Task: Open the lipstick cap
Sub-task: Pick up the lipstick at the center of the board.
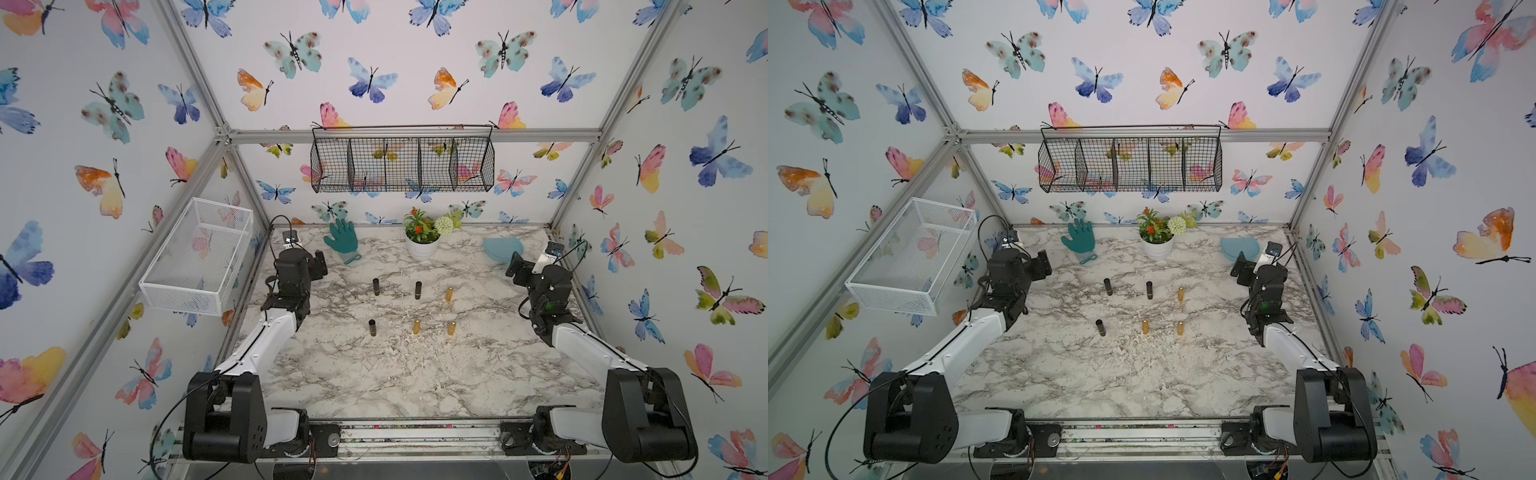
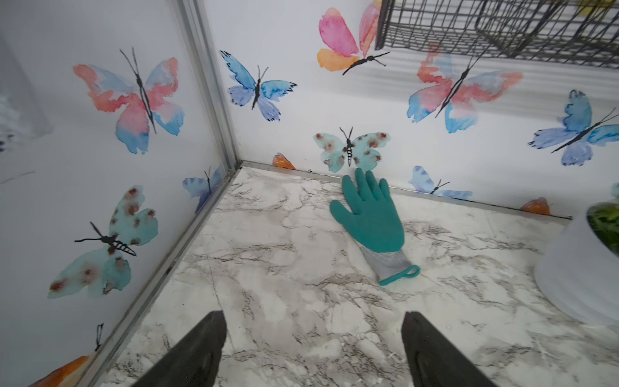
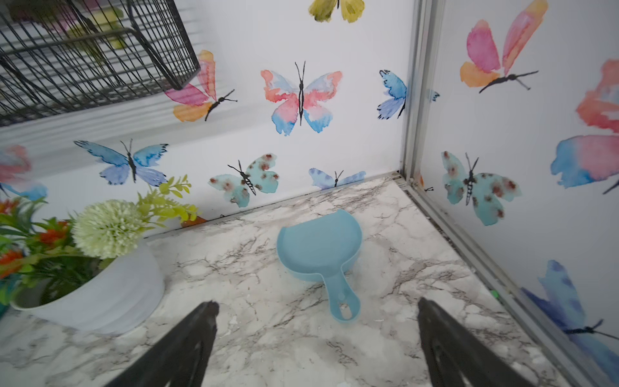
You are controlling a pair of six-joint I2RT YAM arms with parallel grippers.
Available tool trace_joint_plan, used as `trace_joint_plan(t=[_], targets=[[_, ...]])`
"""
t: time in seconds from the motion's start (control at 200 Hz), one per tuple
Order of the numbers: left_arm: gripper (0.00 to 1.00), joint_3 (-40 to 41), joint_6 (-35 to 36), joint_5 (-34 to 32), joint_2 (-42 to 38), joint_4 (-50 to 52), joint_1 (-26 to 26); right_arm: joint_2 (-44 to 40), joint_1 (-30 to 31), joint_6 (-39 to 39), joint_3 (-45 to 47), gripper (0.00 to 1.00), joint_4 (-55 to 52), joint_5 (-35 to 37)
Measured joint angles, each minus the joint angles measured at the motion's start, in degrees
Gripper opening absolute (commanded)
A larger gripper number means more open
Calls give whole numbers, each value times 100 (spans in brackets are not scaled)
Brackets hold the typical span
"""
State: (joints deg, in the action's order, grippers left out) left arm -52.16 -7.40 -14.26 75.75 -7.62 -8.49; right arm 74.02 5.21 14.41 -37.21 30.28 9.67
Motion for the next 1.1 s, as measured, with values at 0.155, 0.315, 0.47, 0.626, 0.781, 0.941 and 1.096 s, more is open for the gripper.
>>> trace_joint_plan(t=[0.155, 0.315, 0.47, 0.626, 0.781, 0.941, 1.096], targets=[[87, -1086, -87, 42, 645, 1147, -879, 155, 61, 273, -638, 81, -887, -621], [80, -2264, -210, 501, 1740, 2297, -1333, 354, 459, 264, -1364, 82, -1718, -946], [74, -3001, -249, 914, 2594, 3040, -1458, 361, 1115, 127, -1875, 83, -2269, -922], [71, -3228, -247, 1180, 3040, 3440, -1528, 361, 1512, 50, -1989, 83, -2496, -909], [70, -3418, -238, 1316, 3423, 3810, -1593, 361, 1515, 57, -1875, 82, -2535, -883], [66, -3377, -216, 1384, 3488, 4030, -1652, 380, 1515, 59, -1768, 81, -2535, -901], [58, -3412, -210, 1416, 3541, 4109, -1687, 496, 1515, 57, -1768, 79, -2520, -951]])
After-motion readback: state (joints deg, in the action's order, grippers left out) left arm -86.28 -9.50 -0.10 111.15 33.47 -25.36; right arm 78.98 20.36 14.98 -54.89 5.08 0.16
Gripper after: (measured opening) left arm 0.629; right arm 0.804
